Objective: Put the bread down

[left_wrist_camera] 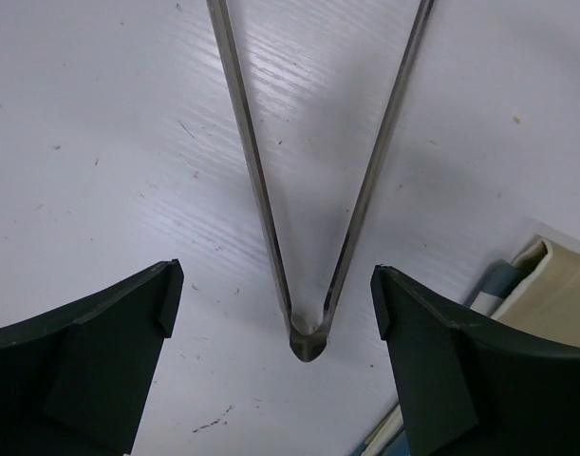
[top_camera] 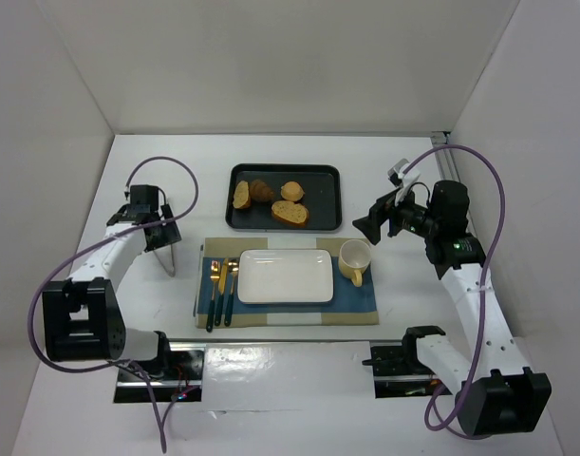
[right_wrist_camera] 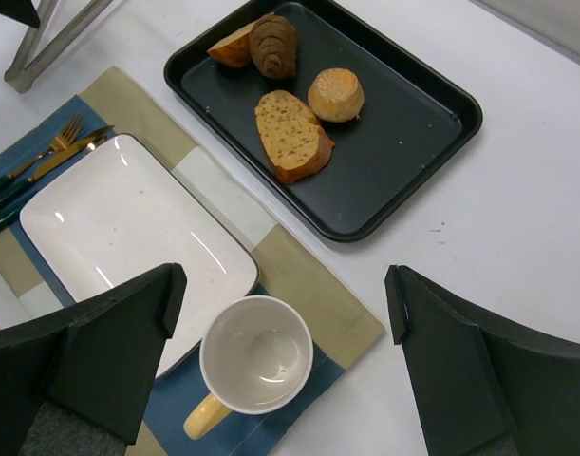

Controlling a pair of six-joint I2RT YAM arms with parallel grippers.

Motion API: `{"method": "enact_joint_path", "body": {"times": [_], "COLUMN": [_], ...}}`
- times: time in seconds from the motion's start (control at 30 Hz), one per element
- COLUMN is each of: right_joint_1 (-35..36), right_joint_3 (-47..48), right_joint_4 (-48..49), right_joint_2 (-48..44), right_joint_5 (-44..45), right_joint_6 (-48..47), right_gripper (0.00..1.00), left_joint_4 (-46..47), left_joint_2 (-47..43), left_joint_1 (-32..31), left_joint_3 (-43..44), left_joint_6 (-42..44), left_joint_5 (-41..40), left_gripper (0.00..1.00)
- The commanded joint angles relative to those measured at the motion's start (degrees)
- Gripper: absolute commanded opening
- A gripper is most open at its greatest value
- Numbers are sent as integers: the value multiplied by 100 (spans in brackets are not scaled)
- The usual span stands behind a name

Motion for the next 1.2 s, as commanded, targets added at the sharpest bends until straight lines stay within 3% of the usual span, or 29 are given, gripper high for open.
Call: {"method": "enact_joint_path", "body": {"times": [0.0,0.5,0.83,0.97,1.07,1.1,1.17], "right_joint_1": [-22,-22,-22,-22,-22,-22,-22], "right_joint_3": [211,211,211,211,211,211,211], "right_joint_4": [40,40,40,40,40,40,40], "right_joint_2": [-140,-193,-246,-246,-298,-298,-298], "right_joint_5": [-104,-156,-156,-208,-209,-209,-209], "right_joint_6": [-88,-88,-88,-88,-88,-88,-88], "right_gripper": [100,100,100,100,100,100,100], "left_joint_4": [-20,50,50,-11,-11,-72,-73], "left_joint_2": [149,1256,1775,1942,1996,1996,1996], "left_joint_1": [97,326,440,440,440,440,440], "left_joint_3": [223,487,663,715,715,715,768], "left_joint_6": [-90,174,340,341,341,341,341], "left_joint_5": [-124,668,1169,1275,1275,1275,1275], "left_gripper": [100,100,92,79,57,43,31]}}
